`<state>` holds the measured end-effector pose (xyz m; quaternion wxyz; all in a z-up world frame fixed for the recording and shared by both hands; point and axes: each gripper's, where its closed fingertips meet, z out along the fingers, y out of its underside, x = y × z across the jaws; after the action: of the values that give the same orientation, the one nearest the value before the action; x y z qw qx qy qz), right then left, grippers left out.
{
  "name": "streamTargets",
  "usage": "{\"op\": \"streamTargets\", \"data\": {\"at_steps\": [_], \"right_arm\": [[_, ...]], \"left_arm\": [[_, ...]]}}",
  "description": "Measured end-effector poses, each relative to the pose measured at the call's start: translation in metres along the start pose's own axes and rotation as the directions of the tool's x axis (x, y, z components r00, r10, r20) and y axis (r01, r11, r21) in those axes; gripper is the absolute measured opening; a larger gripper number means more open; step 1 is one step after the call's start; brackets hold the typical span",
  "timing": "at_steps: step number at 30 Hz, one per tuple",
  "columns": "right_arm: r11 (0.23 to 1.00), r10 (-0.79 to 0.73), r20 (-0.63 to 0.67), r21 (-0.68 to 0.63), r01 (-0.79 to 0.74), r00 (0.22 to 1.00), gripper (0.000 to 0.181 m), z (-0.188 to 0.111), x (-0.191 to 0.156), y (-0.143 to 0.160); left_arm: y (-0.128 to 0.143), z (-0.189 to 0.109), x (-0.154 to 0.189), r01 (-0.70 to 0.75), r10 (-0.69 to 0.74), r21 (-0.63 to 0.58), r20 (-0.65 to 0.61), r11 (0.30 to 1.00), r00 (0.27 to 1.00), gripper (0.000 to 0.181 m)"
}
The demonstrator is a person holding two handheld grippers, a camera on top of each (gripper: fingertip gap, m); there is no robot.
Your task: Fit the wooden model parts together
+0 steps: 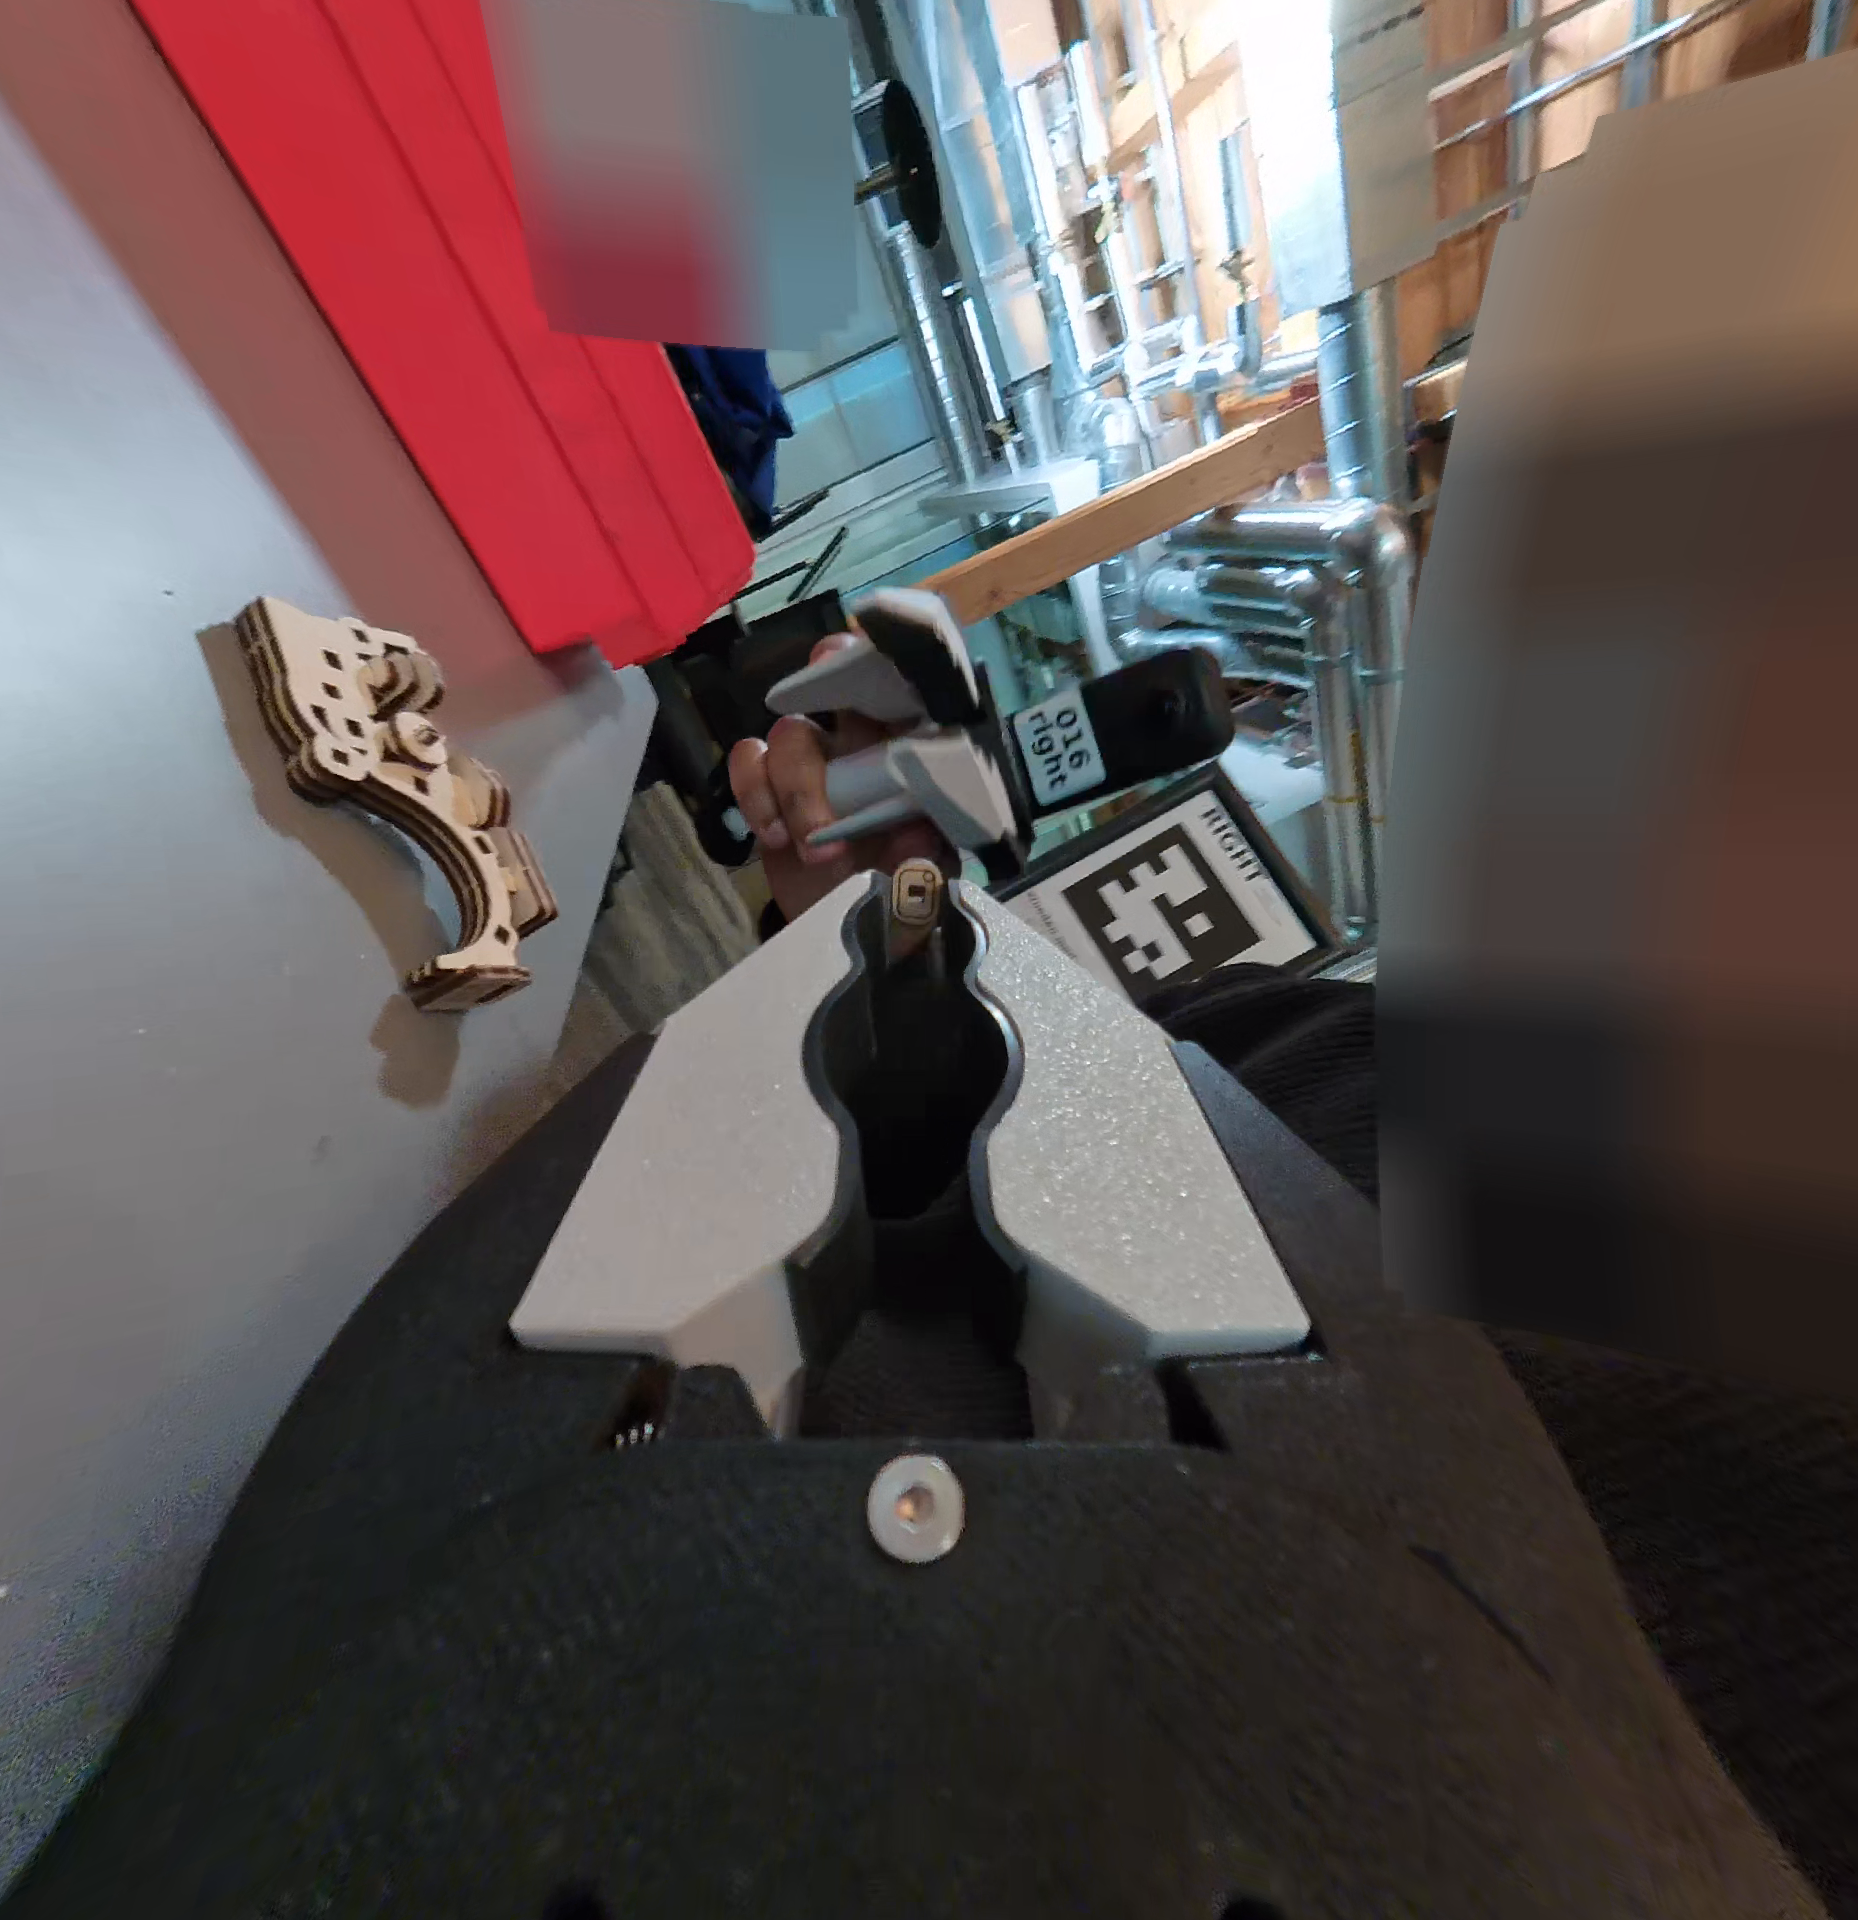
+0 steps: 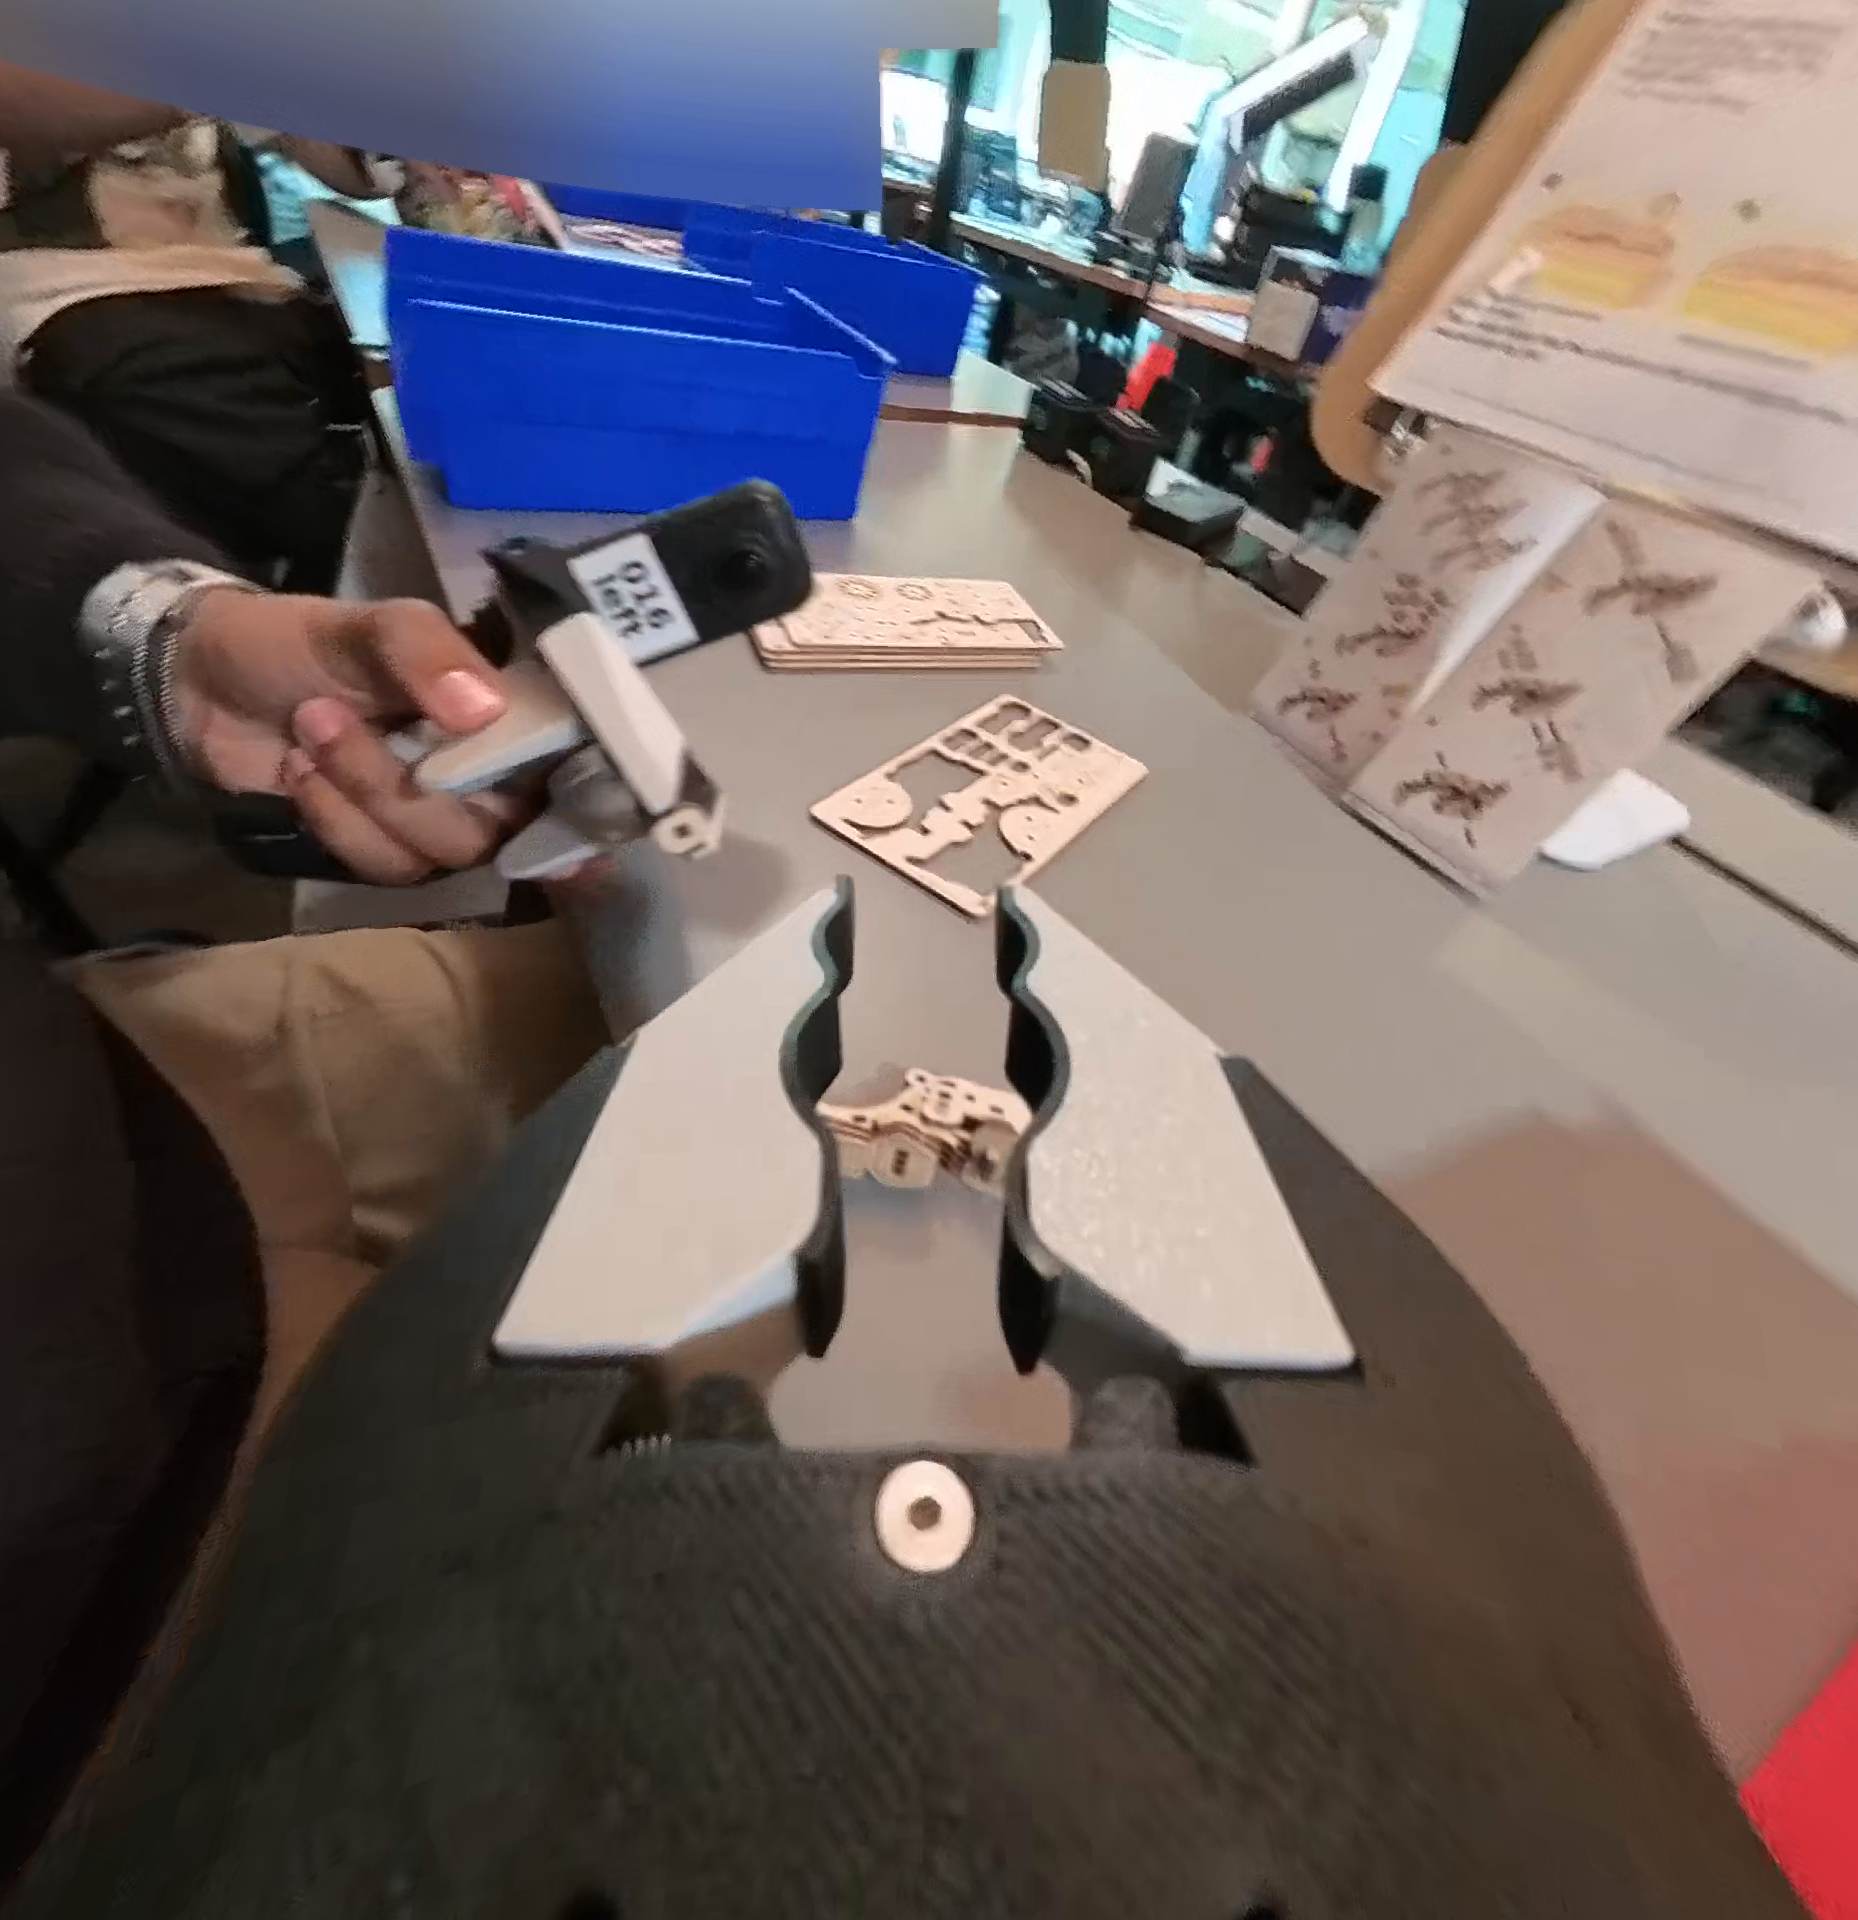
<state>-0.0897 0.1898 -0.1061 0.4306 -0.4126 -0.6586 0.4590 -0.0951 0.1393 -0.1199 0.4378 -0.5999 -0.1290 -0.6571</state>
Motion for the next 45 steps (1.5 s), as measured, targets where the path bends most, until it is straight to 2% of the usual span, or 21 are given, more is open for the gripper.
{"op": "streamTargets", "data": {"at_steps": [3,6,9,11,13,17,20,23,33,45], "right_arm": [[0.99,0.125,-0.044,-0.054,-0.128,0.991,0.027,-0.005,0.018,0.017],[0.954,0.236,-0.044,-0.182,-0.24,0.971,0.027,-0.001,0.02,0.048],[0.9,0.292,-0.051,-0.324,-0.292,0.955,0.025,0.002,0.015,0.081],[0.873,0.331,-0.048,-0.364,-0.325,0.942,0.023,0.003,0.012,0.091],[0.846,0.388,-0.046,-0.377,-0.376,0.92,0.023,0.004,0.008,0.096],[0.792,0.472,-0.036,-0.422,-0.442,0.881,0.022,0.006,-0.001,0.108],[0.783,0.509,-0.01,-0.411,-0.467,0.861,0.018,0.011,-0.006,0.105],[0.779,0.531,0.009,-0.399,-0.483,0.848,0.018,0.014,-0.009,0.102],[0.739,0.644,0.099,-0.339,-0.583,0.759,0.02,0.019,-0.014,0.091],[0.801,0.507,0.081,-0.411,-0.434,0.858,0.023,0.018,-0.022,0.098]], "left_arm": [[0.003,0.001,-0.007,-0.045,0.047,-0.029,0.06,0.999,0.997,0.007],[0.002,0.001,-0.014,-0.081,0.085,-0.041,0.121,0.996,0.989,0.007],[-0.013,0.0,-0.022,-0.127,0.133,-0.039,0.192,0.991,0.972,0.007],[-0.022,0.002,-0.029,-0.166,0.177,-0.069,0.24,0.984,0.954,0.007],[-0.027,0.008,-0.039,-0.218,0.25,-0.138,0.299,0.966,0.921,0.007],[-0.027,0.015,-0.07,-0.302,0.42,-0.322,0.415,0.897,0.807,0.008],[-0.02,0.016,-0.085,-0.313,0.495,-0.421,0.45,0.852,0.744,0.008],[-0.015,0.014,-0.093,-0.303,0.52,-0.463,0.466,0.833,0.716,0.008],[-0.008,0.011,-0.1,-0.225,0.46,-0.471,0.478,0.853,0.748,0.009],[-0.003,0.006,-0.092,-0.217,0.445,-0.464,0.465,0.859,0.765,0.009]]}}
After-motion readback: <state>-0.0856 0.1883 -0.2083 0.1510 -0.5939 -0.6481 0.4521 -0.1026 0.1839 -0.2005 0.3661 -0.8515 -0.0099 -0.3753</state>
